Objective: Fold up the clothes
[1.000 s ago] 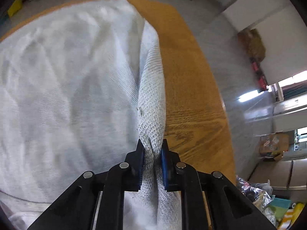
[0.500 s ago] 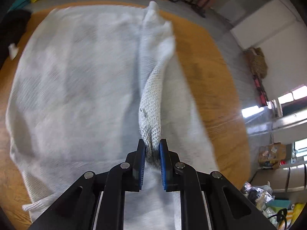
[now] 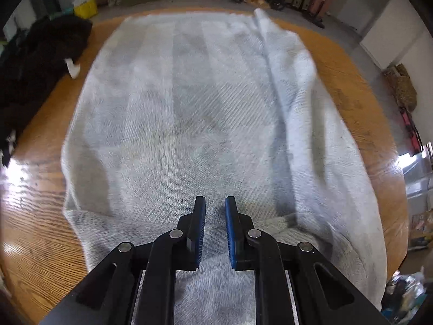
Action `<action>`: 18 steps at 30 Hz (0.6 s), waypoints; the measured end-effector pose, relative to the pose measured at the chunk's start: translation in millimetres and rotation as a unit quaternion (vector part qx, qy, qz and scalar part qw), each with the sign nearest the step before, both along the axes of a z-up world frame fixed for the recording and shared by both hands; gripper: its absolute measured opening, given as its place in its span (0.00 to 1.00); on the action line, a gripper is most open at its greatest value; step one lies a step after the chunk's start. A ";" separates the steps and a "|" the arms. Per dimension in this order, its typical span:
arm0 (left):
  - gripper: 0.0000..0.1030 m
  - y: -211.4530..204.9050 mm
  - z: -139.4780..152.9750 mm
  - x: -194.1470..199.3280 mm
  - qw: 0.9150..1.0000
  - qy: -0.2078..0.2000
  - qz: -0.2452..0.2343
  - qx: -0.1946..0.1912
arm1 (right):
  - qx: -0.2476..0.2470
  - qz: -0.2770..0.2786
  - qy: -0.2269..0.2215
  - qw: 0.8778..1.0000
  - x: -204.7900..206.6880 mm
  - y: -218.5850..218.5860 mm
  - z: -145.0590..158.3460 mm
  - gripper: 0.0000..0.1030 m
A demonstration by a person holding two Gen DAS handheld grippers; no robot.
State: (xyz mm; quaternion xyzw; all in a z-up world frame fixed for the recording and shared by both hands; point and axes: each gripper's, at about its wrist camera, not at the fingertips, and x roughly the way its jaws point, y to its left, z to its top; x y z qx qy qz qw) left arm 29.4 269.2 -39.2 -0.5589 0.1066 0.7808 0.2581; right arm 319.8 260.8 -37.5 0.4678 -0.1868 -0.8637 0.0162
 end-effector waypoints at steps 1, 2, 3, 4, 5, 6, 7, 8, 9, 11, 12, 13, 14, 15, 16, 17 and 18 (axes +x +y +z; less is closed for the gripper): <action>0.26 -0.3 6.0 5.2 1.000 0.007 -0.008 0.006 | -0.023 -0.008 0.012 1.000 2.8 12.0 7.8 0.58; 0.32 -0.6 12.0 10.4 1.000 0.015 -0.016 0.011 | -0.045 -0.015 0.025 0.999 5.5 23.9 15.6 0.58; 0.50 -0.7 19.1 17.9 0.999 0.025 -0.023 0.016 | -0.044 -0.030 0.031 0.998 5.0 38.7 22.2 0.58; 0.71 -3.7 23.4 16.6 0.999 0.031 -0.030 0.018 | -0.028 -0.049 0.032 0.998 2.2 55.6 27.0 0.61; 0.78 0.3 25.7 27.4 0.998 0.035 -0.038 0.018 | -0.012 -0.067 0.032 0.997 -0.5 72.5 31.8 0.65; 0.79 -2.6 26.8 41.4 0.998 0.038 -0.049 0.012 | 0.009 -0.081 0.027 0.996 -8.4 87.6 33.2 0.77; 0.79 -6.8 27.7 55.6 0.997 0.042 -0.061 0.005 | 0.030 -0.094 0.022 0.995 -16.4 102.8 34.7 0.78; 0.79 -11.0 28.6 69.7 0.996 0.045 -0.072 -0.002 | 0.045 -0.105 0.013 0.993 -29.9 117.7 33.7 0.78; 0.79 -15.2 29.5 83.9 0.995 0.048 -0.084 -0.009 | 0.060 -0.116 0.005 0.991 -43.5 132.6 32.8 0.78; 0.79 4.6 22.5 101.3 0.991 0.066 -0.114 -0.025 | 0.079 -0.133 -0.011 0.988 -79.9 159.3 27.9 0.78; 0.79 9.8 18.8 115.1 0.988 0.078 -0.130 -0.035 | 0.080 -0.135 -0.017 0.987 -98.2 171.6 25.9 0.76; 0.78 13.1 14.0 126.3 0.984 0.092 -0.146 -0.046 | 0.075 -0.135 -0.022 0.988 -120.0 181.3 23.6 0.76; 0.79 16.4 8.9 136.9 0.979 0.106 -0.163 -0.058 | 0.070 -0.136 -0.027 0.988 -141.9 191.0 21.2 0.76; 0.78 19.7 3.9 147.6 0.974 0.120 -0.179 -0.070 | 0.064 -0.136 -0.033 0.988 -163.8 200.7 18.9 0.74; 0.78 21.1 -2.7 151.4 0.970 0.133 -0.187 -0.082 | 0.046 -0.137 -0.035 0.989 -186.8 208.8 16.4 0.73; 0.79 19.6 -7.2 149.6 0.970 0.132 -0.186 -0.081 | 0.028 -0.137 -0.037 0.989 -209.8 216.8 13.9 0.73; 0.79 17.7 -11.3 147.1 0.971 0.128 -0.184 -0.079 | 0.014 -0.139 -0.041 0.989 -230.4 223.1 10.3 0.73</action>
